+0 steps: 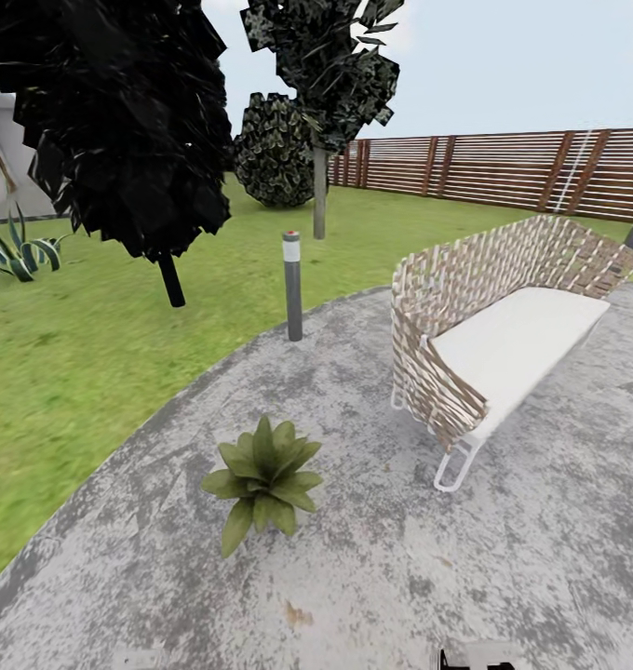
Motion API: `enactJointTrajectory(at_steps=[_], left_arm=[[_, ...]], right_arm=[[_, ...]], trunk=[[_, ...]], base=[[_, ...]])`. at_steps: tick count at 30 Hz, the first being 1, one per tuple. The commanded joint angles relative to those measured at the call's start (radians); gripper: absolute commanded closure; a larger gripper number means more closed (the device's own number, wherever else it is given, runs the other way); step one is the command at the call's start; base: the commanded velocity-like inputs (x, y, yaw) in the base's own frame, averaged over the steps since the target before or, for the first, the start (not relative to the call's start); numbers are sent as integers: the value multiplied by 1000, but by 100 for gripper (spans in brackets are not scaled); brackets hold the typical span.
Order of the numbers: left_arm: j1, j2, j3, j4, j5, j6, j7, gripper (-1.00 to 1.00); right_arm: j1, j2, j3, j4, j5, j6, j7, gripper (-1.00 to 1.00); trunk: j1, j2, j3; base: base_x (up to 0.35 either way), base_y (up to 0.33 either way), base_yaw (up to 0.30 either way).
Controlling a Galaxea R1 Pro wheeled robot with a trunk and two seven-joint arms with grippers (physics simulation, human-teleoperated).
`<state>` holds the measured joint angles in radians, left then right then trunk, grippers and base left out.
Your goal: Pick up the pesticide atomizer in the garden and spray insectifuge to fully cover both potted plants in the garden.
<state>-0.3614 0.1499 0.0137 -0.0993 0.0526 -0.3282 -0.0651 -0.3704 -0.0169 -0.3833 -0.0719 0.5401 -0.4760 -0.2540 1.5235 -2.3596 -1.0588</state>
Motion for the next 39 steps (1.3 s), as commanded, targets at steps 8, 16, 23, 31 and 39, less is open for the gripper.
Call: enactJointTrajectory(at_steps=[8, 16, 23, 31, 39], left_arm=[[-1, 0, 2, 3, 5, -5, -7, 100], [-1, 4, 2, 2, 5, -12, -8, 100], [-29, 17, -140, -34, -203, -6, -91, 100], [-179, 56, -171, -144, -472, 9, -612, 100], [-353, 61, -172, -155, -664, 137, -975, 100]], right_arm=[[-1, 0, -6, 1, 11, -3, -5, -100], [-1, 2, -5, 1, 10, -3, -3, -100], [-2, -4, 118, -76, 55, -1, 36, -100], [-3, -9, 241, -313, 172, 6, 430, -100], [-8, 1, 246, -471, 208, 19, 883, -100]], trunk=[[0, 0, -1], [0, 0, -1], [0, 0, -1], [0, 0, -1], [0, 0, -1]], base=[[-6, -88, 0], [0, -1, 0], [-144, 0, 0], [-20, 0, 0], [0, 0, 0]])
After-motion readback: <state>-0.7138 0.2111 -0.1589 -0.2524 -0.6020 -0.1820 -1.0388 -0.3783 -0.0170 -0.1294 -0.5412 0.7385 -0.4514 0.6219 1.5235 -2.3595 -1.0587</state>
